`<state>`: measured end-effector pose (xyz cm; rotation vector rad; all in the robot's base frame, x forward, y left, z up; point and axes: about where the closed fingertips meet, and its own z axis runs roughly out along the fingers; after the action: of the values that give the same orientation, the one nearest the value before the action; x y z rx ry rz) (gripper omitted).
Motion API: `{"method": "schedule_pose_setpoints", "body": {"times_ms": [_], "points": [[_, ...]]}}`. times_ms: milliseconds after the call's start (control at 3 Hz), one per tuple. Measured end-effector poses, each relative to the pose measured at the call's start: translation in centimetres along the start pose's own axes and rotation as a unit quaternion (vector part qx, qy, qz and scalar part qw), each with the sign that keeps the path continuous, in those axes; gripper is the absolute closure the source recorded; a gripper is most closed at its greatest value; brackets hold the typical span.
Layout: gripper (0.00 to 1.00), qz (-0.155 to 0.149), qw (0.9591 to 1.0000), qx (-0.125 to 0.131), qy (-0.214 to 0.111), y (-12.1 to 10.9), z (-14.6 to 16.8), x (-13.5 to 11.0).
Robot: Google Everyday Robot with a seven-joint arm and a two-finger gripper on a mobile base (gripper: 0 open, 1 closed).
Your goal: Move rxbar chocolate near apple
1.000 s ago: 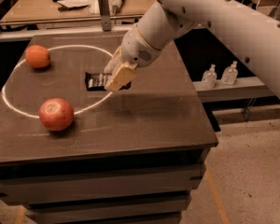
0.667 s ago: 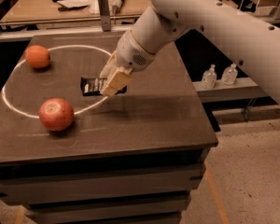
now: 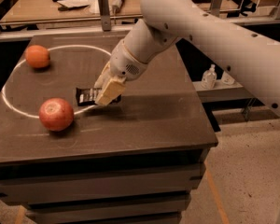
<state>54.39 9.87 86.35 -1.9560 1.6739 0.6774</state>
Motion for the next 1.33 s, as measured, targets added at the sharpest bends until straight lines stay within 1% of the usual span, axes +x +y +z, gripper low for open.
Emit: {"method": "schedule_pose_setpoints", "body": {"times_ms": [333,667,1000,1333], "points": [[0.85,0.001,0.9999,-0.012,-0.002,0.43,1.17,-0.05],[0.62,0.0,0.9999,-0.014,-0.002,0.52,1.39,-0.12],[0.31,-0.001,0.9999,-0.016,-0.002,0.61,1.59,-0.21],[0.07,-0.002,0.9999,-0.017,-0.002,0.66,1.71,-0.27]]}}
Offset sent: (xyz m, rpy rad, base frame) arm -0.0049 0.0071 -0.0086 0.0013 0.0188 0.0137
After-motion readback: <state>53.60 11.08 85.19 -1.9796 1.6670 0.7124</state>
